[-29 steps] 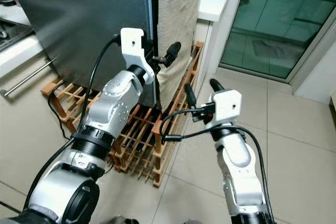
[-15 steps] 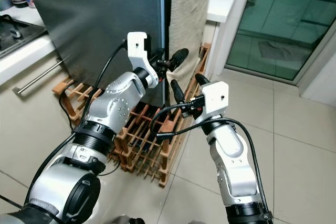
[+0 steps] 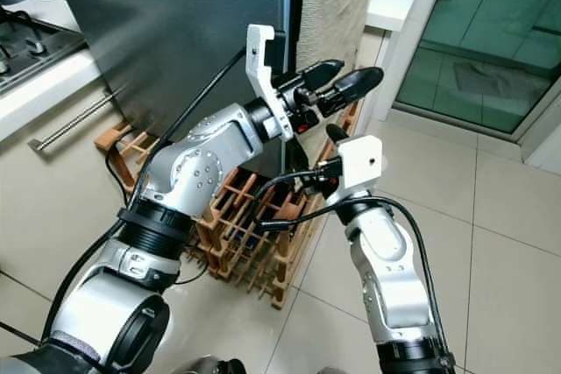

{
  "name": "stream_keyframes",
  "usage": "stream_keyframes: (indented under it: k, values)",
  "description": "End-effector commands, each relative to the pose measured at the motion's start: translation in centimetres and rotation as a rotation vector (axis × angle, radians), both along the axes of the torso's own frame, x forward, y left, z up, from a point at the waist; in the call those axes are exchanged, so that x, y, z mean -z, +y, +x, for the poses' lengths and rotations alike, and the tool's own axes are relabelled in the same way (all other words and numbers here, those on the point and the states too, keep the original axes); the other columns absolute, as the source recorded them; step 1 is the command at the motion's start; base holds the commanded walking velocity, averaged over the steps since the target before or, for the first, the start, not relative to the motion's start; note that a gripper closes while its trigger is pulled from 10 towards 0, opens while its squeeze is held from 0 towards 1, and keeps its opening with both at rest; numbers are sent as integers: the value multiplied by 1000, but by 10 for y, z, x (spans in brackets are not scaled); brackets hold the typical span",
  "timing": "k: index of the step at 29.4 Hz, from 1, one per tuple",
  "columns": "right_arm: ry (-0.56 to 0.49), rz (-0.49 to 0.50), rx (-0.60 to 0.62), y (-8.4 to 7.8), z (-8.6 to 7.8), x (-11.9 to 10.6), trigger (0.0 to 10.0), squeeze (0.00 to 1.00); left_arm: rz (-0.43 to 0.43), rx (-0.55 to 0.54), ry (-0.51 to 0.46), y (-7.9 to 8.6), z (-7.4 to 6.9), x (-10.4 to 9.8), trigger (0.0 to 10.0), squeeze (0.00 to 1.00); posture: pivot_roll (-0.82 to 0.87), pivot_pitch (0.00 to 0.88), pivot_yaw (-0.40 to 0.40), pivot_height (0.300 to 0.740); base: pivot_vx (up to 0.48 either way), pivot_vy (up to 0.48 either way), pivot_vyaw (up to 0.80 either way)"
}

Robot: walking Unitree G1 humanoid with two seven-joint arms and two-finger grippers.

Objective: Restocking fridge

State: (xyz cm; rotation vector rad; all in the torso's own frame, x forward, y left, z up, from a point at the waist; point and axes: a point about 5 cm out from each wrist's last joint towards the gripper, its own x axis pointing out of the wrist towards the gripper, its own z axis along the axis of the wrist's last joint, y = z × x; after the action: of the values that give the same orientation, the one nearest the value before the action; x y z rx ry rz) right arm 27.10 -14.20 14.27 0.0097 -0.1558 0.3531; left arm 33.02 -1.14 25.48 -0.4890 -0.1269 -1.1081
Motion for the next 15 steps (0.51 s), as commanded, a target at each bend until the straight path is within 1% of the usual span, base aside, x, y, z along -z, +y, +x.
stream_keyframes:
  k: [1, 3, 4, 6, 7, 8, 9, 10, 11, 12, 14, 15]
  values:
    - [5, 10, 30, -8, -6, 1, 10000, 0, -79, -5, 60, -10, -11, 9, 10000, 0, -173, 0, 40, 740, 0, 0, 0]
    - [33, -10, 77, -18, -16, 11, 10000, 0, -48, -145, 52, 19, -4, 15, 10000, 0, -174, 0, 39, 740, 0, 0, 0]
    - [37, -19, 108, -24, -18, 14, 10000, 0, -44, -231, 54, 34, 1, 16, 10000, 0, -170, 0, 37, 740, 0, 0, 0]
    - [28, -27, 173, -34, -20, 15, 10000, 0, -19, -380, 24, 58, 7, 19, 10000, 0, -163, 0, 34, 740, 0, 0, 0]
    - [28, -27, 173, -34, -20, 15, 10000, 0, -19, -380, 24, 58, 7, 19, 10000, 0, -163, 0, 34, 740, 0, 0, 0]
    - [5, -34, 238, -43, -23, 14, 10000, 0, -15, -514, 32, 82, 11, 22, 10000, 0, -157, 0, 32, 740, 0, 0, 0]
    - [-5, -35, 271, -48, -25, 14, 10000, 0, -4, -557, 16, 91, 11, 24, 10000, 0, -152, 0, 30, 740, 0, 0, 0]
    - [-5, -35, 271, -48, -25, 14, 10000, 0, -4, -557, 16, 91, 11, 24, 10000, 0, -152, 0, 30, 740, 0, 0, 0]
    - [-14, -43, 339, -57, -30, 15, 10000, 0, 18, -636, -11, 107, 6, 27, 10000, 0, -143, 0, 25, 740, 0, 0, 0]
    - [-14, -43, 339, -57, -30, 15, 10000, 0, 18, -636, -11, 107, 6, 27, 10000, 0, -143, 0, 25, 740, 0, 0, 0]
    - [-26, -52, 392, -64, -35, 16, 10000, 0, 45, -711, -23, 123, 1, 31, 10000, 0, -139, 0, 25, 740, 0, 0, 0]
    - [-36, -64, 426, -67, -39, 15, 10000, 0, 52, -754, -13, 132, -3, 35, 10000, 0, -138, 0, 24, 740, 0, 0, 0]
